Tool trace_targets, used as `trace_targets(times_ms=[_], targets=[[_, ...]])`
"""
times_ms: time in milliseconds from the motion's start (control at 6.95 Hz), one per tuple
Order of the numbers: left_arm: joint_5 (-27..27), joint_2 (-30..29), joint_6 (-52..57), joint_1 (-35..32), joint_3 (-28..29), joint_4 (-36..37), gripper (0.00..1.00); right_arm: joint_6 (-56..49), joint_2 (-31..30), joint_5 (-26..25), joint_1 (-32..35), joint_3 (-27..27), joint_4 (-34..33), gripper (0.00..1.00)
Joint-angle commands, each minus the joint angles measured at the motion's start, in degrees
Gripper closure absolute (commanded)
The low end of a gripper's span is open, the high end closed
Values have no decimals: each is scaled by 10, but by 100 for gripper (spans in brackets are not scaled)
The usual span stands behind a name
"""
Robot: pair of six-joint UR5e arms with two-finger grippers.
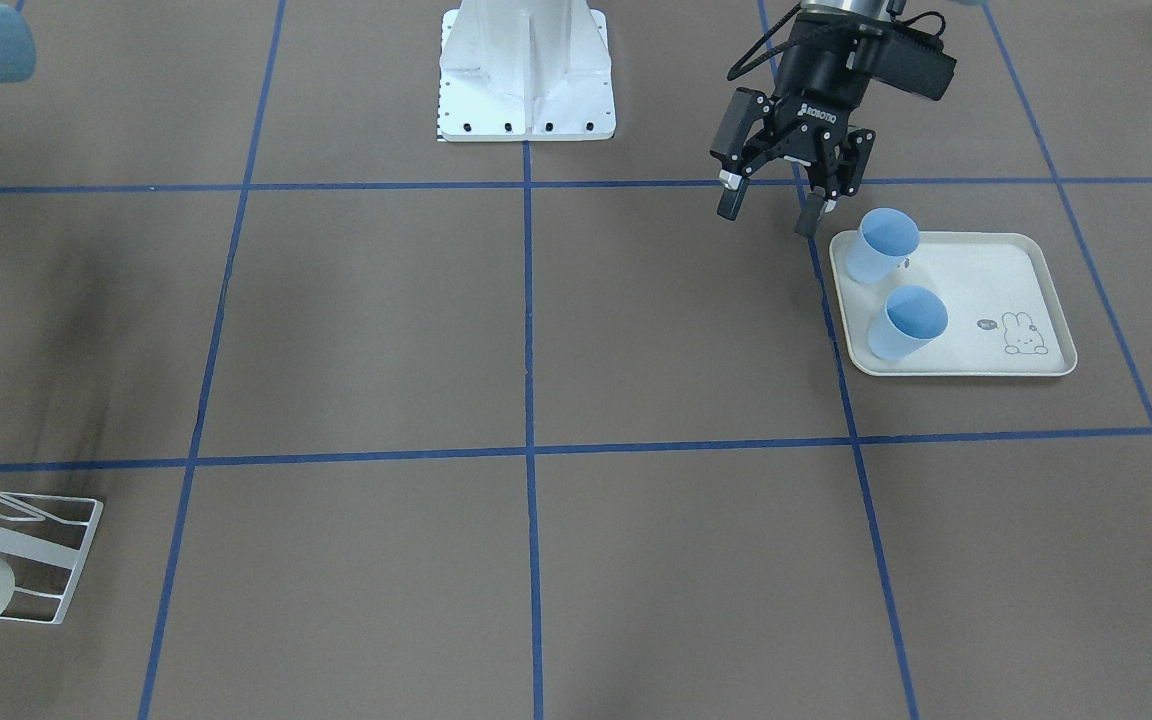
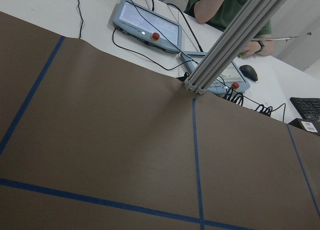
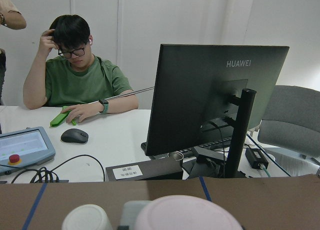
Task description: Transfer IKEA cup to right arm and place on rack
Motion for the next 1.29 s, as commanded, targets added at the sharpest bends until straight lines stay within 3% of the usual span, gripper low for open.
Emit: trace_targets(times_ms=[0,288,432,1151], targets=[[-9,3,19,-13,-19,50,0,-33,-3,13,16,-101,123,100],[-9,3,18,-13,-18,51,0,-49,30,67,59,-131,123,100],[-10,10,18,-12,-19,50,0,-61,58,66,65,-161,124,100],[-19,16,18,-12,-19,50,0,-64,74,67,64,-180,127,100]])
